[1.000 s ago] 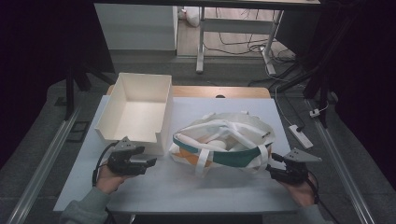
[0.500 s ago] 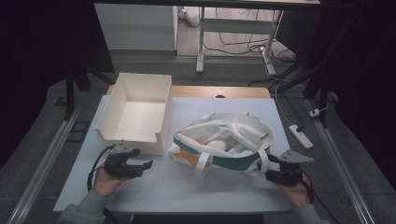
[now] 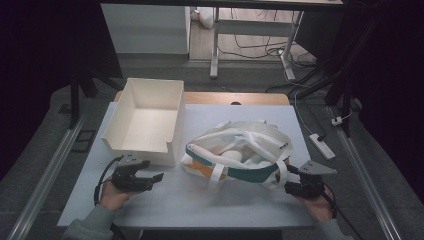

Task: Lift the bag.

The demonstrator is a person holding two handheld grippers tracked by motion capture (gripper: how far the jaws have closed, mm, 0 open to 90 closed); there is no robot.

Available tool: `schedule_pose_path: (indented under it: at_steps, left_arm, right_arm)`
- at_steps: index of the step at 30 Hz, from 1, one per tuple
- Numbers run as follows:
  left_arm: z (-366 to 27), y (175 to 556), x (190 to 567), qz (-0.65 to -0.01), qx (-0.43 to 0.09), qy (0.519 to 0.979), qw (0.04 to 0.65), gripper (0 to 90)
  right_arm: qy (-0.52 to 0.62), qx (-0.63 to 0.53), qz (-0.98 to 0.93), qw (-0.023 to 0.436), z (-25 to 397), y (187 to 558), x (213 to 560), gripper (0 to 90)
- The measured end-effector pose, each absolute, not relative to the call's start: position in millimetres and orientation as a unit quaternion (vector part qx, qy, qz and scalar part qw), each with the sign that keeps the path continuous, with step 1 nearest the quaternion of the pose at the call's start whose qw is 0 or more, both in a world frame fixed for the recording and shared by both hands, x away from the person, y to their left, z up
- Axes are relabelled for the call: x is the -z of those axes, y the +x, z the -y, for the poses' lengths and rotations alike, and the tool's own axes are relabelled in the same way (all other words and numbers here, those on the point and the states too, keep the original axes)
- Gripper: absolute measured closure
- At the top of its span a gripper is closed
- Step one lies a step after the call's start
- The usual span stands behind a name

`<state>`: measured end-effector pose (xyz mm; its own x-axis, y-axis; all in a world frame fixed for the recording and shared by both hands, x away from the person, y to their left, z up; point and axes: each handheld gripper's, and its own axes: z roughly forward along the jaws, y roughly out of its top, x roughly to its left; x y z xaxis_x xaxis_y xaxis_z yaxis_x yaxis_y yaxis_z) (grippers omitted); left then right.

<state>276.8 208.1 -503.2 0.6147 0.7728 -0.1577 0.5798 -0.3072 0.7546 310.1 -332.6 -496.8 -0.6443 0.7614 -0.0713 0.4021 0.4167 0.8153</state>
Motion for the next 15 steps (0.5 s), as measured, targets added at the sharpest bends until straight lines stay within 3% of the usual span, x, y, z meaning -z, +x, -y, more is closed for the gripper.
schedule_pose_path:
  at_steps: [15]
  left_arm:
    - [-207.7,277.0,503.8,-0.422,-0.116,0.801,0.409,25.6]
  right_arm:
    - [0.359,-0.407,-0.808,0.228,334.3,307.9,494.2,39.0]
